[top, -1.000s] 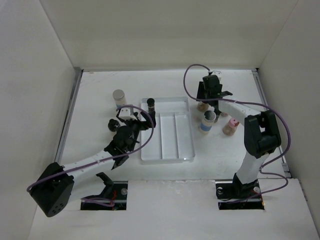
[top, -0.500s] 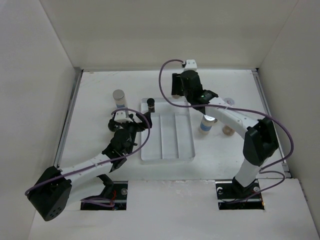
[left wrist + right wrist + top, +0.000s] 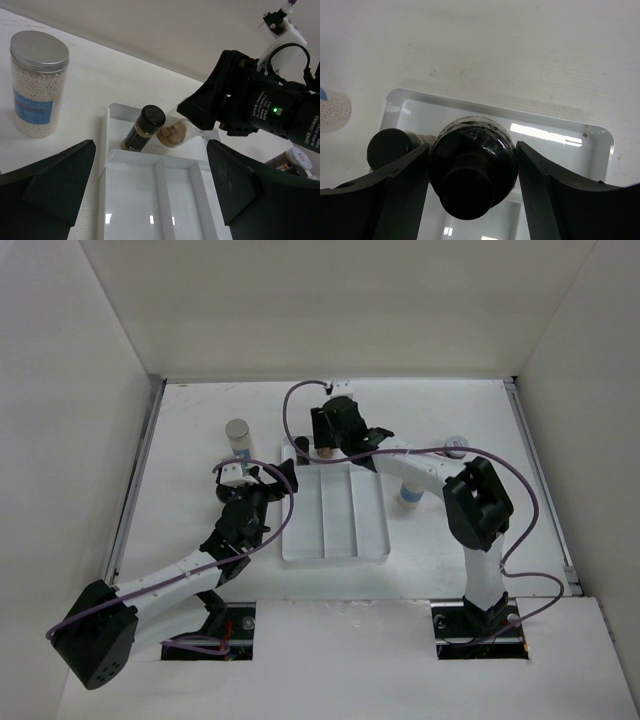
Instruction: Organize the condiment bottles
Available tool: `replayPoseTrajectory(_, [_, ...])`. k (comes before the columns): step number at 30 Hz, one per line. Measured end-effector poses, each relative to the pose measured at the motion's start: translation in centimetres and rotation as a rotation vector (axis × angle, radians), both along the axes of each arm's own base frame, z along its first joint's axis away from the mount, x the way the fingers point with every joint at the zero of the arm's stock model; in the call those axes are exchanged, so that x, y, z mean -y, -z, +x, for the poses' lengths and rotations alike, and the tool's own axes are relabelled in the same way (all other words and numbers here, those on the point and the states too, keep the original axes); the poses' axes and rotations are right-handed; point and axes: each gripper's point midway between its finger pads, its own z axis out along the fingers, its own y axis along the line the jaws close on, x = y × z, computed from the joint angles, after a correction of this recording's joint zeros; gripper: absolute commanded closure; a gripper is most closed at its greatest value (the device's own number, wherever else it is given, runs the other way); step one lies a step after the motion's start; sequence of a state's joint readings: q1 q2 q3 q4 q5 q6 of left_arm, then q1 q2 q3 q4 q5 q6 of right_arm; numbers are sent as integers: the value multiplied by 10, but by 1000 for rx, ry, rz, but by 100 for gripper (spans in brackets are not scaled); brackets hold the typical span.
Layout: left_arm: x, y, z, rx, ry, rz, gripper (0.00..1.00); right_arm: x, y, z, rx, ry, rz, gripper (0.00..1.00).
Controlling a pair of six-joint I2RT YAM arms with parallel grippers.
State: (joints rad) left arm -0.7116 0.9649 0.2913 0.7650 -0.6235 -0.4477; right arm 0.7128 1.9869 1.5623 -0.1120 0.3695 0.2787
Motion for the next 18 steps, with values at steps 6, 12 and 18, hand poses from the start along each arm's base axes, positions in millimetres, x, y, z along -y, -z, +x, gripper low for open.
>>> replayPoseTrajectory(6, [0,1,0,-2,0,-3,4,0,6,-2,-16,14,18,40])
replayPoseTrajectory(12, [1,2,1,-6,0,-1,4,1,23,-4,-44,22,8,31])
replayPoseTrajectory(18, [1,2,1,-6,0,-1,4,3,33,-7,-64,31,6,12])
